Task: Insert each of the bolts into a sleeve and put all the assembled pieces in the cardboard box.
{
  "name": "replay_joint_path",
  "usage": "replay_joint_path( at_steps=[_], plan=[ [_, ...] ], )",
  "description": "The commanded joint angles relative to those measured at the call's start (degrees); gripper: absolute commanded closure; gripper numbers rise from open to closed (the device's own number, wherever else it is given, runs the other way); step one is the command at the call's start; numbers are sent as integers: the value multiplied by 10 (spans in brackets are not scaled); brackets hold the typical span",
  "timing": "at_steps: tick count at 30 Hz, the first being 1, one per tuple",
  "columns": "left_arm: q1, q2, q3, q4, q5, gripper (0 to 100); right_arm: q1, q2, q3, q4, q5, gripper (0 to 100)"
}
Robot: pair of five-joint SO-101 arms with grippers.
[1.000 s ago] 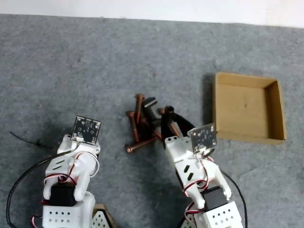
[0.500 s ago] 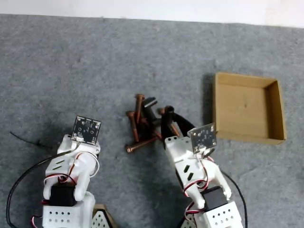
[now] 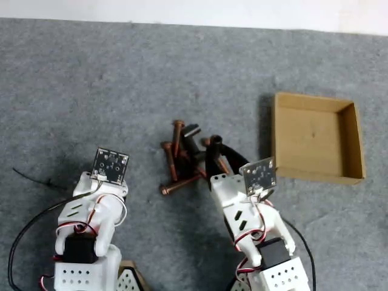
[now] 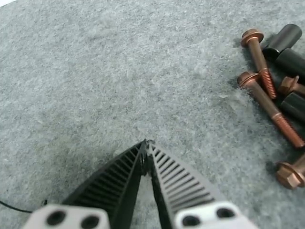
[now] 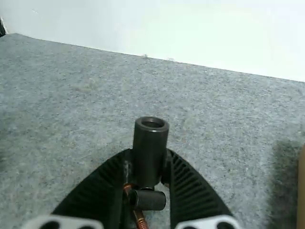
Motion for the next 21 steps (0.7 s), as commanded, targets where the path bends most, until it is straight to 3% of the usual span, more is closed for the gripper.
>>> replay_joint_path(
  at_steps=[1, 21],
  plan=[
    [-8, -7, -3, -10, 0, 990, 6, -10, 58, 2, 7, 995],
    [-22, -7, -4, -11, 0, 990, 6, -10, 58, 2, 7, 995]
  ],
)
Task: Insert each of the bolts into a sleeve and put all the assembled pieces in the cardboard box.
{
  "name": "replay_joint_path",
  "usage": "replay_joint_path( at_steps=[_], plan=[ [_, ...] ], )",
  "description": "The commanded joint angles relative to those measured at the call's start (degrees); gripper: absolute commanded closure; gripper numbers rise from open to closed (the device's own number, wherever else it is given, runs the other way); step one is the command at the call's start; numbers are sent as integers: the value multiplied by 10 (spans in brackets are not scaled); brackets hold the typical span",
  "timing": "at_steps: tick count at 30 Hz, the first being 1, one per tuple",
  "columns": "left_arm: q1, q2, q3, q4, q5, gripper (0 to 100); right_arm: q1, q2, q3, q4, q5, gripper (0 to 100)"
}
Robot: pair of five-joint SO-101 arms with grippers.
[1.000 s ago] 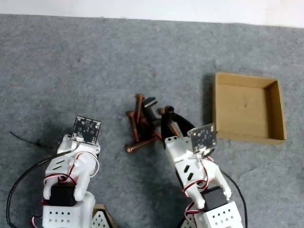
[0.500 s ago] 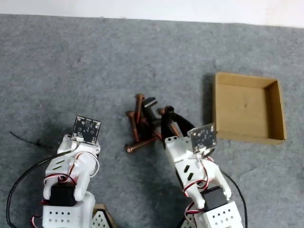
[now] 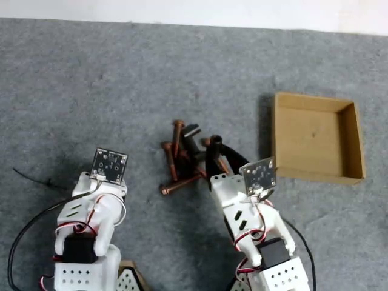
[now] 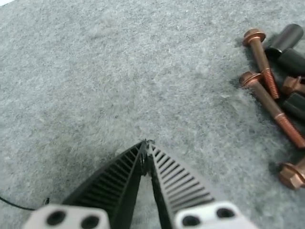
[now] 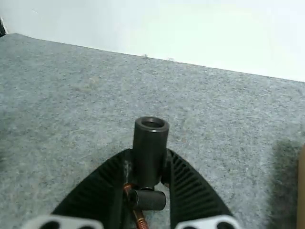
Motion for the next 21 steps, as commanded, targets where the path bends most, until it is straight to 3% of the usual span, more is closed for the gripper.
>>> replay_joint_path(
  at_steps=[1, 21],
  plan=[
    [-10, -7, -4, -11, 0, 990, 6, -10, 58, 2, 7, 995],
    [-10, -7, -4, -11, 0, 989, 28, -10, 58, 3, 7, 995]
  ],
)
